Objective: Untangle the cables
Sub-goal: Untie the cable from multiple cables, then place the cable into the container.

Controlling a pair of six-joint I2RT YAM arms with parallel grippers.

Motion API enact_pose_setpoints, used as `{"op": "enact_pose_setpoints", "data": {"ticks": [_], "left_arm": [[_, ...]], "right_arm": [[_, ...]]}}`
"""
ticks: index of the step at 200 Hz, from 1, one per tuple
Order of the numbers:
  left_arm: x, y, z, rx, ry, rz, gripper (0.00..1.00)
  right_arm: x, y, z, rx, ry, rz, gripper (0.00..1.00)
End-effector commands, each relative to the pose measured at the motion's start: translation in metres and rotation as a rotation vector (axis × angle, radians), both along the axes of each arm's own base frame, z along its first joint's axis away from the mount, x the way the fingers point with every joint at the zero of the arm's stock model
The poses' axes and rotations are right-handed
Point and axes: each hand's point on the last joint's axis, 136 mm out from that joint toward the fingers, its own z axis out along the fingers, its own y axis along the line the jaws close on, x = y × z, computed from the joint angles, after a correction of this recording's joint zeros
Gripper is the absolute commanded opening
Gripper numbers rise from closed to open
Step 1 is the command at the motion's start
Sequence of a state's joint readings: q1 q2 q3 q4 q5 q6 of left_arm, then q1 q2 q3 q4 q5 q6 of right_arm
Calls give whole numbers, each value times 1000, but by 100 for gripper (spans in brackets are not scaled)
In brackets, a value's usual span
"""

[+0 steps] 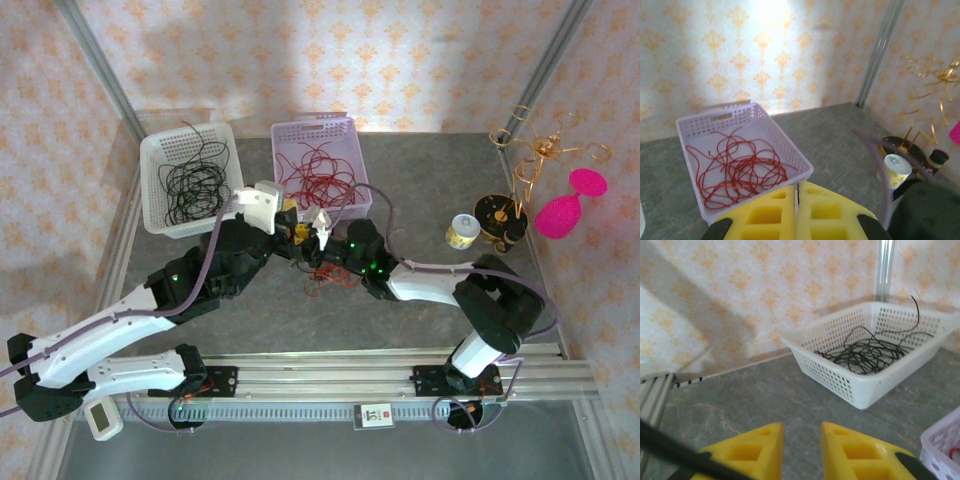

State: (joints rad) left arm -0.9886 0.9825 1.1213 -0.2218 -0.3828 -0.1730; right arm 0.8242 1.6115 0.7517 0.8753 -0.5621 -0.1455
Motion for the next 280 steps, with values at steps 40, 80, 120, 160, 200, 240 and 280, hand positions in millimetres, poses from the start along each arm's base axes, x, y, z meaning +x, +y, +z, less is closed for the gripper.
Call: {"op": "enact_pose_setpoints", "data": {"ticks": [40, 80, 120, 160, 200, 240, 280], "left_arm": [[-20, 5, 98, -136, -185, -83, 0], [-27, 17, 149, -162, -292, -73, 0], [-33, 32, 196, -188, -394, -42, 0], [-40, 55, 239, -214, -508, 39, 0], [-36, 71, 266, -163, -575, 155, 0], [-25, 75, 277, -93, -590, 258, 0], [-3, 73, 267, 14, -525, 377, 0]], "right_arm": [[10, -24, -46, -4, 147, -160, 18], [5, -41, -90, -69, 233, -219, 22], [-2, -48, -121, -120, 288, -244, 24], [-2, -58, -137, -141, 325, -293, 27], [3, -72, -147, -157, 332, -376, 29], [2, -73, -131, -128, 318, -370, 32], [-3, -71, -91, -74, 280, -336, 35]]}}
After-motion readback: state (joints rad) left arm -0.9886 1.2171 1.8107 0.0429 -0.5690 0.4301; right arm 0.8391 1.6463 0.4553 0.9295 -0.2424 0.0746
